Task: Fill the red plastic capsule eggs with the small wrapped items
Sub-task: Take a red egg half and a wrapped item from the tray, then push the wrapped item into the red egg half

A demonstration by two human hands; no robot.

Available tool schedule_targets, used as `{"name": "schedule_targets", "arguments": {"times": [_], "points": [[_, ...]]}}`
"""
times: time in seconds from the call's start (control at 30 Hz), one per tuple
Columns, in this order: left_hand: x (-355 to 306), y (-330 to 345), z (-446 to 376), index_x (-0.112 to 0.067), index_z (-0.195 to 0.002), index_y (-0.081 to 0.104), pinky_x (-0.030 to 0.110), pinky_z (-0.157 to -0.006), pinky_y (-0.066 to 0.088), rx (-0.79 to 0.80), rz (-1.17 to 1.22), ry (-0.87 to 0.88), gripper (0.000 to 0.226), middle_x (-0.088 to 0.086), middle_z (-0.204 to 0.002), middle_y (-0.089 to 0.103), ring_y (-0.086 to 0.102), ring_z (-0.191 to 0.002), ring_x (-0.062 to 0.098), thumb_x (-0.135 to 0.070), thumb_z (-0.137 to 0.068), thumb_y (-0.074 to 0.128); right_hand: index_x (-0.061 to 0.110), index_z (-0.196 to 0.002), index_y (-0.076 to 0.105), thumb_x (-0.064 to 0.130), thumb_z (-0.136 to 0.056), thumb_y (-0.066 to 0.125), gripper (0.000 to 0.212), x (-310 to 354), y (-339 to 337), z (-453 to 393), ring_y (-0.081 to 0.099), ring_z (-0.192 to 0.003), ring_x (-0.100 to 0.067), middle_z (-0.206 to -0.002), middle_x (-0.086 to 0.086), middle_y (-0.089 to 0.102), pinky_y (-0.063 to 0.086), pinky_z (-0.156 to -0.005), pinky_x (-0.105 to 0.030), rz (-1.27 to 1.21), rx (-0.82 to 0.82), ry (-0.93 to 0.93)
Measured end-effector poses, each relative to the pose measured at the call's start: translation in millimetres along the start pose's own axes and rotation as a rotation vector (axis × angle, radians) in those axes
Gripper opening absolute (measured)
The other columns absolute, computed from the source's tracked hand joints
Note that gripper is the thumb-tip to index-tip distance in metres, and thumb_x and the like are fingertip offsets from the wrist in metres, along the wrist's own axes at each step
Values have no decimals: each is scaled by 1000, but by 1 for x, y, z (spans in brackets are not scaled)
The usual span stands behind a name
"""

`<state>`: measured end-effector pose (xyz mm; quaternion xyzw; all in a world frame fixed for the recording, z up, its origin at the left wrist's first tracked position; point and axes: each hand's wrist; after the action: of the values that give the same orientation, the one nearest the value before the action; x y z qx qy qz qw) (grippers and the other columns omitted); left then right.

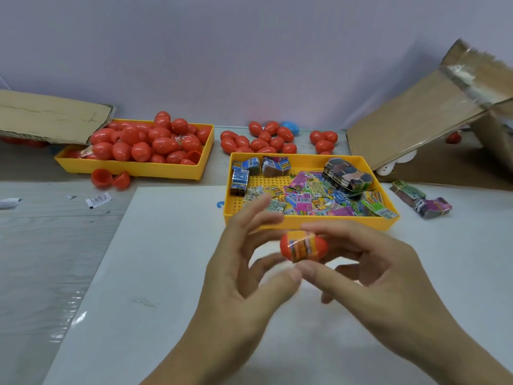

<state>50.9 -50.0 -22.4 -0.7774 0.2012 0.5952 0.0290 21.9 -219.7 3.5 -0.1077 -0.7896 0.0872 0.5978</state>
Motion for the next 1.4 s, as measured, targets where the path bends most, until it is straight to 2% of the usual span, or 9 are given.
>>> {"name": "schedule_targets", "arguments": {"times": [0.17,0.37,0.53,0.67,0.77,0.93,1.13,1.3,1.4], "points": [[-6,1,-3,-21,-91,76,34,-70,60,-103,-36,-28,11,8,-90,75,74,-85,27,-24,-80,77,34,-109,73,21,-80,76,32,8,-3,-1,66,-99,-21,-108,5,70,57,-61,-28,94,57,-118],[-3,6,1,-34,-120,64,29,-84,58,-3,72,58,66,1,-127,68,70,-109,28,-21,-62,92,27,-93,81,33,-66,81,27,22,-18,4,72,-74,-21,-87,-7,77,58,-51,-35,-158,21,87],[-3,6,-6,-34,-117,67,30,-81,59,-97,210,2,80,0,-132,66,71,-106,34,-46,-44,98,22,-108,71,29,-85,76,24,60,-91,-21,69,-93,-15,-105,0,71,57,-75,-22,522,-425,-356],[3,4,-9,-31,-109,71,32,-78,60,-127,216,-46,82,3,-125,70,73,-100,37,-45,-33,100,43,-114,65,47,-86,75,30,99,-195,-67,65,-98,-3,-112,14,66,56,-79,-35,772,-450,-280],[8,4,-8,-32,-104,72,32,-74,61,-134,223,-48,66,4,-121,72,74,-95,38,-23,-40,88,74,-98,53,76,-72,63,28,87,-235,-88,53,-95,3,-124,10,55,46,-85,-26,842,-759,-144],[5,1,-11,-29,-106,71,40,-83,60,-123,215,-48,79,7,-119,72,74,-92,41,-38,-33,98,47,-94,71,65,-78,62,25,61,-216,-87,66,-83,-18,-80,16,65,56,-73,-46,521,-828,115],[6,-13,-21,-22,-105,69,35,-75,61,-202,83,-6,43,10,-112,73,74,-90,37,-31,-64,79,8,-74,74,35,-73,80,27,20,-56,-30,29,-43,-10,-51,2,43,24,-38,-17,-53,-310,162],[3,-44,-51,-21,-88,71,23,-75,57,-483,-312,89,10,-5,-92,74,71,-88,10,-14,-85,78,14,-73,78,21,-83,71,14,-25,17,-13,35,-36,-9,-46,-2,44,28,-38,-17,-181,-90,366],[-5,-78,-90,-22,-90,70,17,-75,49,-631,-677,195,16,-8,-95,69,63,-92,9,-7,-88,71,24,-74,78,47,-66,66,27,-28,21,-9,44,-40,-5,-46,-3,51,35,-44,-12,-111,-18,275]]}}
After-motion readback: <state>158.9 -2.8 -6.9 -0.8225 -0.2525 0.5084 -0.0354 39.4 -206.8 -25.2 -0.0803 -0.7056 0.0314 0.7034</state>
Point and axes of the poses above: each hand's wrist, its own z-axis away from the middle knuckle, its own y-axis out of the palm, x = y × z
